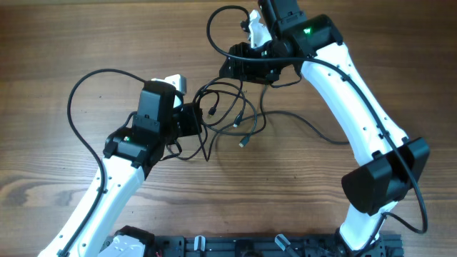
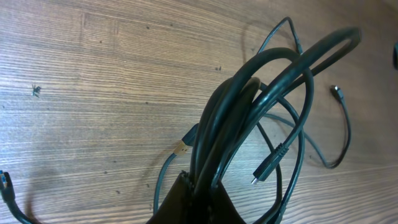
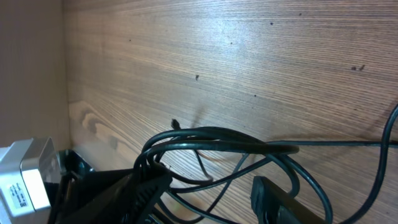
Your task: Untangle cables
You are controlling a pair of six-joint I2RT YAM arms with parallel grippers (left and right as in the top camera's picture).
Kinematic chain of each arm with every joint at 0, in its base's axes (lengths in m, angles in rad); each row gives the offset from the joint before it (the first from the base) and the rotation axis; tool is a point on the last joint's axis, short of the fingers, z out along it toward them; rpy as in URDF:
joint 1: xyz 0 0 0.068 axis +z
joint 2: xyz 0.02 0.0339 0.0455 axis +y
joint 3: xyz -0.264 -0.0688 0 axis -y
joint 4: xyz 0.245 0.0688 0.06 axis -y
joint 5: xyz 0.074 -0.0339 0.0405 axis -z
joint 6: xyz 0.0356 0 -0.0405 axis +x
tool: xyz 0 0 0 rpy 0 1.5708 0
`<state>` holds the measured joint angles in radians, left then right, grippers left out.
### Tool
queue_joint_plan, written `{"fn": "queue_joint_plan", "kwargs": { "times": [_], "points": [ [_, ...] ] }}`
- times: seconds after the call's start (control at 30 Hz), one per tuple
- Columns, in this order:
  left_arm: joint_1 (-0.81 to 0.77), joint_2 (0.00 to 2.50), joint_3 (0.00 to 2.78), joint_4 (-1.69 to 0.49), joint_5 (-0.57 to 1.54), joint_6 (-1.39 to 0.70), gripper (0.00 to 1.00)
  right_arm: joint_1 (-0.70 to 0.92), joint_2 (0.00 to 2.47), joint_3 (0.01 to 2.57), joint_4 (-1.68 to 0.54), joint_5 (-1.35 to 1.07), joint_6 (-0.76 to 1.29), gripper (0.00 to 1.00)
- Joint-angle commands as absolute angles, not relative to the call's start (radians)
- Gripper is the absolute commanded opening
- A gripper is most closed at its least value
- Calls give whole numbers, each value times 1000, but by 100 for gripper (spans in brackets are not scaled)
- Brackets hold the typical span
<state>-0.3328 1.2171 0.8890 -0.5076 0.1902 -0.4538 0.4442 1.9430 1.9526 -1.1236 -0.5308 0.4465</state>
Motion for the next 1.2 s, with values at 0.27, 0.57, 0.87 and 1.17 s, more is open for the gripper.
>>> {"fn": "queue_joint_plan", "kwargs": {
  "times": [0.27, 0.57, 0.87, 1.17],
  "points": [
    [-329, 1213, 890, -506, 123, -894, 4, 517, 2005, 1969, -1100, -516, 545, 54],
    [-245, 1213, 890, -504, 90, -1356, 4, 464, 1966, 1969, -1103, -577, 416, 54],
    [-244, 1213, 890, -485, 281, -1935, 4, 462, 1919, 1969, -1107, -582, 395, 56],
    [-244, 1212, 890, -371, 400, -2028, 4, 460, 1880, 1969, -1077, -626, 372, 56]
  ]
}}
